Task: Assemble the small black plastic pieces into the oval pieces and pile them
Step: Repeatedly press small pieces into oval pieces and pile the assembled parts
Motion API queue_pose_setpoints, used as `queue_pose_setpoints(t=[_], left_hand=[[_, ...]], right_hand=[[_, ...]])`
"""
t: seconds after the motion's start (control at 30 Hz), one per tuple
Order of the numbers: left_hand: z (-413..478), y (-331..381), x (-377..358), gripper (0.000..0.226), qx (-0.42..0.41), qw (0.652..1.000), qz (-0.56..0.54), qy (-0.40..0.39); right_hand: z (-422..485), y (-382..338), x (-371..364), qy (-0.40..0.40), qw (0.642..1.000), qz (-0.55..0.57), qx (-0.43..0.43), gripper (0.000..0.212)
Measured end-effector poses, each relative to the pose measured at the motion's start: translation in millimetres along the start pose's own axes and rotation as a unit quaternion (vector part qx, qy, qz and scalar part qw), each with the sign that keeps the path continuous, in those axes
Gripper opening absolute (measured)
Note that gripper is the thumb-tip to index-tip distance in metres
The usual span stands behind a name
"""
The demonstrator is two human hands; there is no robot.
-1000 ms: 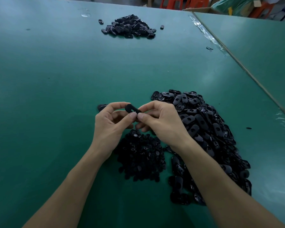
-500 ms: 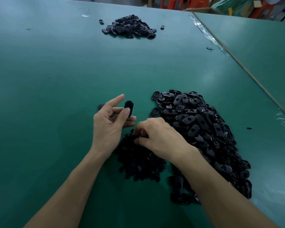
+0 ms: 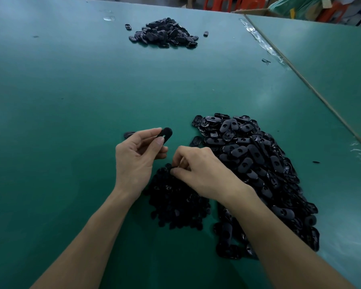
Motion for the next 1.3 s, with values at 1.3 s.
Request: queue_pose_setpoints(t=[1.3], left_hand=[[-4.2,2.9,-6.5,0.023,0.034,0.998,0.029,-0.051]], right_hand=[[-1.6,6.8,28.0,0.154,0.955,0.251,-0.023,0.017]])
Point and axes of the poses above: each hand's wrist, its own z-axis towards the middle knuckle, its own x-axis out of the back of the hand, y = z × x, the point moved 4 cm from there along z, towards the middle knuckle, and after that the axes turned 15 degrees about -z, right-handed, at the moved point
